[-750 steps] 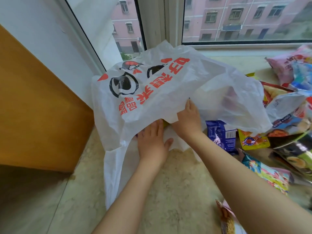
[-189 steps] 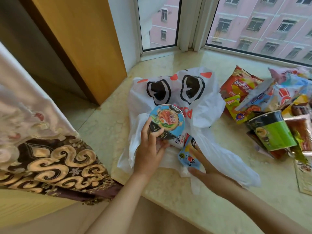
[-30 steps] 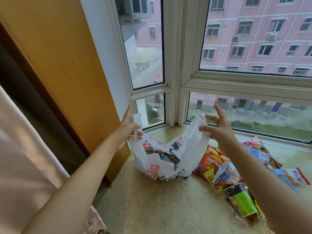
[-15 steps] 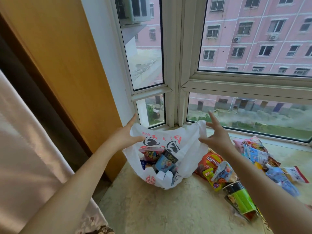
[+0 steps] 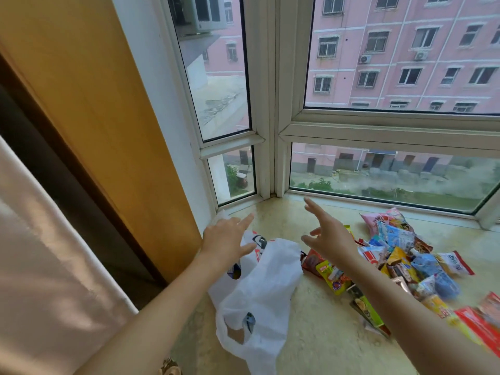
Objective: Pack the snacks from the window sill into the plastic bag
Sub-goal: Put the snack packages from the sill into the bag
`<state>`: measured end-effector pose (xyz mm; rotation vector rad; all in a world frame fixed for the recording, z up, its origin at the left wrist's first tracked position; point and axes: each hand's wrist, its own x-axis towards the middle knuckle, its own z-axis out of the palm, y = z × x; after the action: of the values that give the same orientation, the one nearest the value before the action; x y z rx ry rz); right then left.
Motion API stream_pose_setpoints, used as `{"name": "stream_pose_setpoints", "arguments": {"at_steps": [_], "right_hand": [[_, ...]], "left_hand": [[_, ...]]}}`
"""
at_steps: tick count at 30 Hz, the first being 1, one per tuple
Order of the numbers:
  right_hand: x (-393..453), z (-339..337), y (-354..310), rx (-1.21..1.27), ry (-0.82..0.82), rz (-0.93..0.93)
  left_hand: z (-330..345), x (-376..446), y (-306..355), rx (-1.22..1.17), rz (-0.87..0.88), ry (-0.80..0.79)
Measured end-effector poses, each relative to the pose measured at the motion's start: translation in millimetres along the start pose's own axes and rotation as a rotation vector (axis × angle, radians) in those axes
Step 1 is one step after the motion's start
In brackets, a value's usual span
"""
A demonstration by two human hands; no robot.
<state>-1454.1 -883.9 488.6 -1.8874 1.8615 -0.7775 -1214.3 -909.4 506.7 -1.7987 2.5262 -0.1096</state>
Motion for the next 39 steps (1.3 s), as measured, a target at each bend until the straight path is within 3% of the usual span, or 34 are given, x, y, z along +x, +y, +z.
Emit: {"name": "stream_pose_setpoints", "arguments": {"at_steps": [4, 7, 11, 15, 23, 33, 39], "right_hand": [[-14, 13, 4, -0.026, -0.017, -0.001], [-31, 26, 5, -0.048, -0.067, -0.048], [-53, 52, 12, -0.259, -0.1, -0.196], [-64, 59, 27, -0.511, 0.048, -0.269], [-110, 26, 86, -0.57, 0.118, -0.129], [-156, -38, 195, -0.578, 0.075, -0.016], [-147, -48, 264, -0.587, -0.007, -0.042]], "left_hand": [[18, -7, 9, 0.004, 0.089, 0.041], [32, -11, 8, 0.024, 0.207, -0.028], [57, -18, 8, -0.005, 0.292, -0.029], [62, -20, 30, -0.033, 0.29, 0.091], [69, -20, 96, -0.105, 0.301, 0.141], [95, 0, 235, -0.175, 0.293, 0.005], [134, 28, 279, -0.208, 0.158, -0.079]]}}
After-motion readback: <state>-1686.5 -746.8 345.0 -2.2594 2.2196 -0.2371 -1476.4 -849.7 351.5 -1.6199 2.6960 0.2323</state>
